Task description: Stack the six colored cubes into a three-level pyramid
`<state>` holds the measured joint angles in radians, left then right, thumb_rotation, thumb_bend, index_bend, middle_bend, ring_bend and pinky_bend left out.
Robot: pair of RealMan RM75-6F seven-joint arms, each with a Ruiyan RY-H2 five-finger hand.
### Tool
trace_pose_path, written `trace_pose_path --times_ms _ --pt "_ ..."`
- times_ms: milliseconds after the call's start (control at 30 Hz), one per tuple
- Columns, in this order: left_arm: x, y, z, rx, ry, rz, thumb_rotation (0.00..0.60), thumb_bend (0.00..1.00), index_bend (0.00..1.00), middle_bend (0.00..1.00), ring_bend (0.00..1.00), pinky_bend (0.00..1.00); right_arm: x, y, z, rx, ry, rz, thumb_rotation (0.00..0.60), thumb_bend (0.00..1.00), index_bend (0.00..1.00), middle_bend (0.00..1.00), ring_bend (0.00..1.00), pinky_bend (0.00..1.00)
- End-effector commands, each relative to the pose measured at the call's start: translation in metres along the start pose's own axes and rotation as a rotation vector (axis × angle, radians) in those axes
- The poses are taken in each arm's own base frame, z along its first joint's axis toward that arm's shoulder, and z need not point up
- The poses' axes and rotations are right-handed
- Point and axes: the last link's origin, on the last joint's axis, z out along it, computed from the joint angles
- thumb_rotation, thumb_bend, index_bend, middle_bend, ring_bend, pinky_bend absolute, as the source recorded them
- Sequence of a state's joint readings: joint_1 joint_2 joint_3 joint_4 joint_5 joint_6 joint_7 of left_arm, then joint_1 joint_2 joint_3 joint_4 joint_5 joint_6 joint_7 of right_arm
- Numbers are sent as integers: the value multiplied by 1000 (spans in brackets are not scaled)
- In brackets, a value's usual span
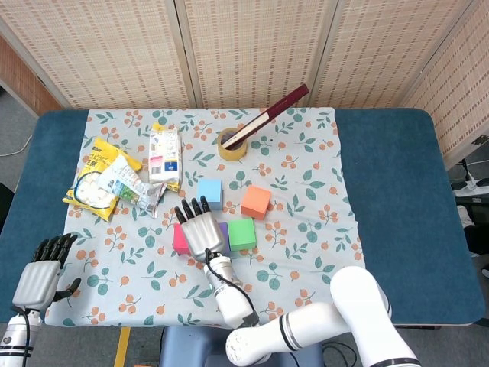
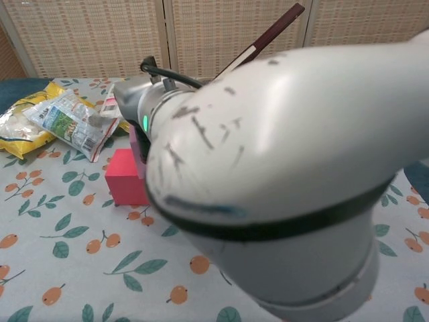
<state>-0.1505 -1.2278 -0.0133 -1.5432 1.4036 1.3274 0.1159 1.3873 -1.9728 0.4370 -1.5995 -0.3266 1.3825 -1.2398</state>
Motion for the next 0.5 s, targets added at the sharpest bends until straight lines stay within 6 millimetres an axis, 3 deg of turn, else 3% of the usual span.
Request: trace_pose_path --times_ms 33,500 --pt "0 0 0 2 -1 0 600 313 0 38 0 51 -1 -3 2 3 11 12 600 181 0 0 0 0" --pt "2 -3 1 7 1 -4 600 313 0 38 0 52 -3 -9 3 1 -25 53 600 181 0 0 0 0"
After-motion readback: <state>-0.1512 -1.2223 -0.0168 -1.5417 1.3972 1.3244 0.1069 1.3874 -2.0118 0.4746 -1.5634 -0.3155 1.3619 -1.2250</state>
